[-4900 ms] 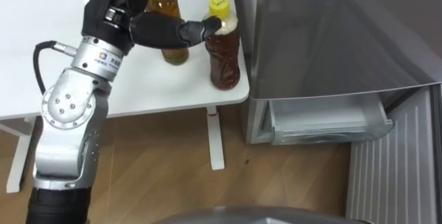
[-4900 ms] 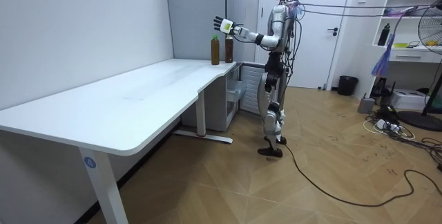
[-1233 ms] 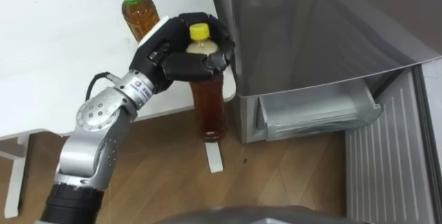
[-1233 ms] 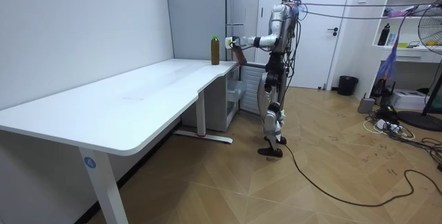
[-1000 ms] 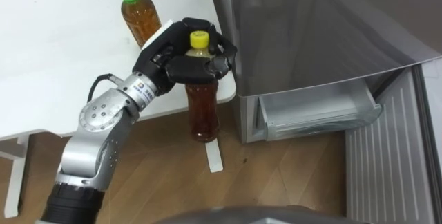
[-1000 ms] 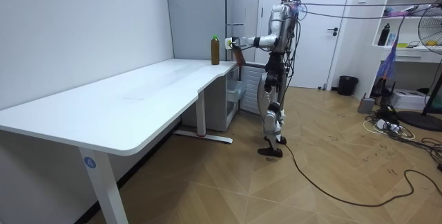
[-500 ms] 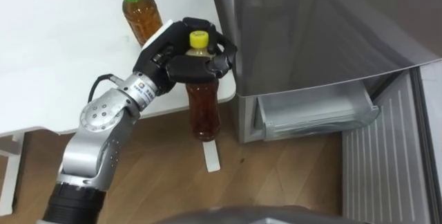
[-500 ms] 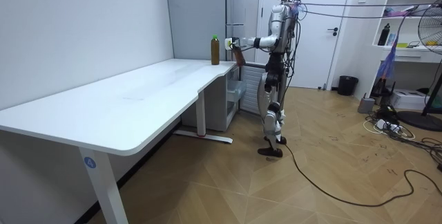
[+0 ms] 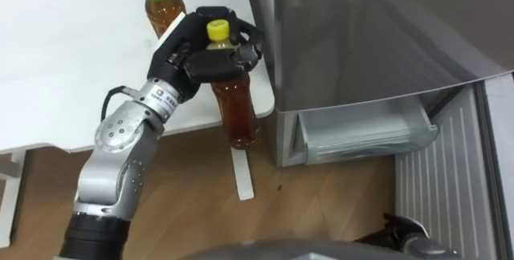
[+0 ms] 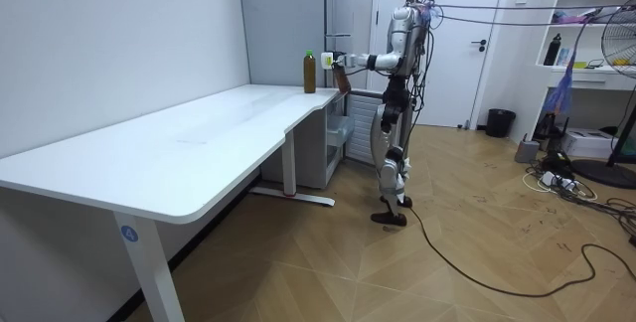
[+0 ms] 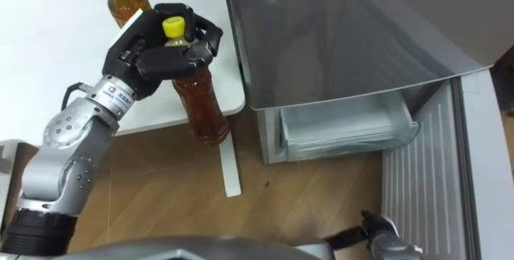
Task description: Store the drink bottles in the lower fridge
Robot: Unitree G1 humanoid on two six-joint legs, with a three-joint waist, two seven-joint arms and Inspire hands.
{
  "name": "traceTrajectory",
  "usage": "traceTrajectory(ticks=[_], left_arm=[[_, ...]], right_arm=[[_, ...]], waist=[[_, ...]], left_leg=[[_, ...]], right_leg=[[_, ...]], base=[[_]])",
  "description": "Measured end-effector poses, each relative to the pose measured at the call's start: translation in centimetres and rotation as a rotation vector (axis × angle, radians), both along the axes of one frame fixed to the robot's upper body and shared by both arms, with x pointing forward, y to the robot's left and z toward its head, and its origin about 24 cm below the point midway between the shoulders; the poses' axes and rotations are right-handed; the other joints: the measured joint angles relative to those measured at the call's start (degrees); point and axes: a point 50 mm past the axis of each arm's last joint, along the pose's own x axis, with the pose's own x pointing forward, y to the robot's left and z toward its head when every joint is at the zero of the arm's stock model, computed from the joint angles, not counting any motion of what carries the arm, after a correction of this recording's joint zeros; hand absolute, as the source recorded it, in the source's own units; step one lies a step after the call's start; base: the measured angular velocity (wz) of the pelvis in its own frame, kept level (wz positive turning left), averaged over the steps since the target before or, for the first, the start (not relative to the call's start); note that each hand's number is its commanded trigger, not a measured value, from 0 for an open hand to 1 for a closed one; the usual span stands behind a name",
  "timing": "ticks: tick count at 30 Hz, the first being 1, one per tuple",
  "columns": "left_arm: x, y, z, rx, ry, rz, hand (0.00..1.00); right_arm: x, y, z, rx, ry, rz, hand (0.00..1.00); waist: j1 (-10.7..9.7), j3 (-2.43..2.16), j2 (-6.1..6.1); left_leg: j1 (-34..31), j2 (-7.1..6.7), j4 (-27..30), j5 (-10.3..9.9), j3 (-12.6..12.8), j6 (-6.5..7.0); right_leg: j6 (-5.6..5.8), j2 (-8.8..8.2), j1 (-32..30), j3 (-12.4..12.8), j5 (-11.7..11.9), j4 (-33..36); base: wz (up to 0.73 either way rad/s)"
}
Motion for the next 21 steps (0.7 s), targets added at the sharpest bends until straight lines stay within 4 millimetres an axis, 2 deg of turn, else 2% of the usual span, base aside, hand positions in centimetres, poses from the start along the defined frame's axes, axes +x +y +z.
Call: traceTrajectory(ticks=[2,4,7,13,21], left_arm=[[-0.1,0.1,-0.2,0.000,0.010,0.018,1.00],[-0.4,0.3,-0.5,0.003,0.025,0.043,1.00],[-0.4,0.3,-0.5,-0.018,0.028,0.049,1.00],[-0.4,0.3,-0.4,-0.037,0.022,0.036,1.00],[-0.9,-0.1,-0.6,-0.043,0.019,-0.068,1.00]], right_arm=[[1.6,0.7,0.7,0.027,-0.084,0.044,0.00],[3.8,1.7,2.2,0.053,-0.216,0.115,0.00],[5.9,3.4,3.7,0.118,-0.332,0.225,0.00],[8.0,5.7,6.4,0.284,-0.458,0.368,0.00],[8.9,5.9,8.7,0.424,-0.478,0.528,0.00]], waist=[[0.35,0.08,-0.13],[1.18,0.10,-0.19],[2.32,0.25,-0.71],[3.81,0.35,-0.65],[4.39,0.64,-0.80]], left_leg=[[0.06,0.04,-0.05,0.01,-0.01,-0.01],[0.19,0.06,-0.13,0.01,-0.03,-0.01],[0.49,0.23,-0.06,0.00,-0.34,-0.04],[0.44,0.23,-0.09,-0.01,-0.12,-0.05],[0.14,0.23,0.04,-0.01,-0.31,-0.05]], right_leg=[[-0.01,0.00,0.08,-0.13,0.05,-0.07],[0.00,-0.02,0.11,-0.16,0.05,-0.13],[-0.05,-0.07,0.65,-0.94,0.18,-0.28],[-0.05,-0.12,0.73,-0.95,0.18,-0.27],[-0.03,-0.22,0.73,-1.54,0.19,-0.15]], base=[[-0.02],[-0.02],[0.03],[0.03],[-0.01]])
